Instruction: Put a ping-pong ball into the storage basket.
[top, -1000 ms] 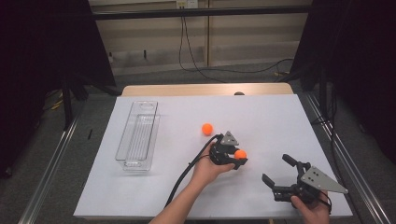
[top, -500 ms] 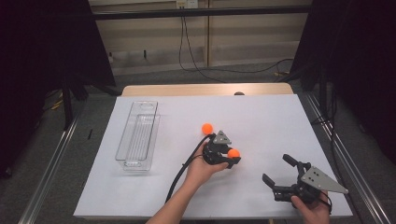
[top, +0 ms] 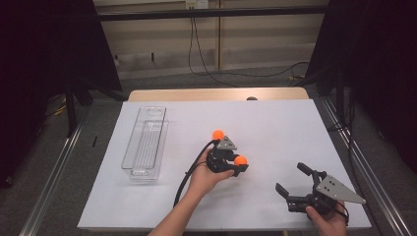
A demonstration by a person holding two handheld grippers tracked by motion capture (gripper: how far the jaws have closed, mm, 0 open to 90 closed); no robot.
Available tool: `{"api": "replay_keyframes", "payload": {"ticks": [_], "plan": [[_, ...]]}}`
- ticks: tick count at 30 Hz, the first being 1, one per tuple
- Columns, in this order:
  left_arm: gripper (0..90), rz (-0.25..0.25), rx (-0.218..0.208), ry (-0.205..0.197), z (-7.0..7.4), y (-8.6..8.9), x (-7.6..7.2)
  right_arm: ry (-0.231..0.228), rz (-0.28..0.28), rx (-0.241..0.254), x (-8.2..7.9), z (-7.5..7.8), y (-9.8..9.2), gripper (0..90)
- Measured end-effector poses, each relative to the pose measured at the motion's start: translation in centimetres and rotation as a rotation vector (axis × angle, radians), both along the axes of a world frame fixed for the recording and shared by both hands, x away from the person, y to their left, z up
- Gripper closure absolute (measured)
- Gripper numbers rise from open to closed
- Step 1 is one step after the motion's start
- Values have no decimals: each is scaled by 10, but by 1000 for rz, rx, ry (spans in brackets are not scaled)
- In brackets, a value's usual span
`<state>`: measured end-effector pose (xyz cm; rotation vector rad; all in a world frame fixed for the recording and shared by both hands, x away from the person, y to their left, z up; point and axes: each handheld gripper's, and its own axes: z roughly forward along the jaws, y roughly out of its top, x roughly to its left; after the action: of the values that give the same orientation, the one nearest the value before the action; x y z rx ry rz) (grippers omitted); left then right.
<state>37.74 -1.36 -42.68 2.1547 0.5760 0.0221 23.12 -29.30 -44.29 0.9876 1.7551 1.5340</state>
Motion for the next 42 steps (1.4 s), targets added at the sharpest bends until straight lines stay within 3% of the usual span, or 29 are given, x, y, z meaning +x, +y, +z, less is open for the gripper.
{"api": "replay_keyframes", "payload": {"ticks": [15, 20, 42], "plan": [[508, 38, 9, 12, 4, 23, 3, 0, -6, 5, 1, 0, -1, 9], [508, 49, 31, 4, 4, 30, 4, 4, -10, 8, 1, -1, -1, 9], [508, 68, 12, 40, 7, 58, 8, 1, -7, 0, 1, -1, 0, 10]]}}
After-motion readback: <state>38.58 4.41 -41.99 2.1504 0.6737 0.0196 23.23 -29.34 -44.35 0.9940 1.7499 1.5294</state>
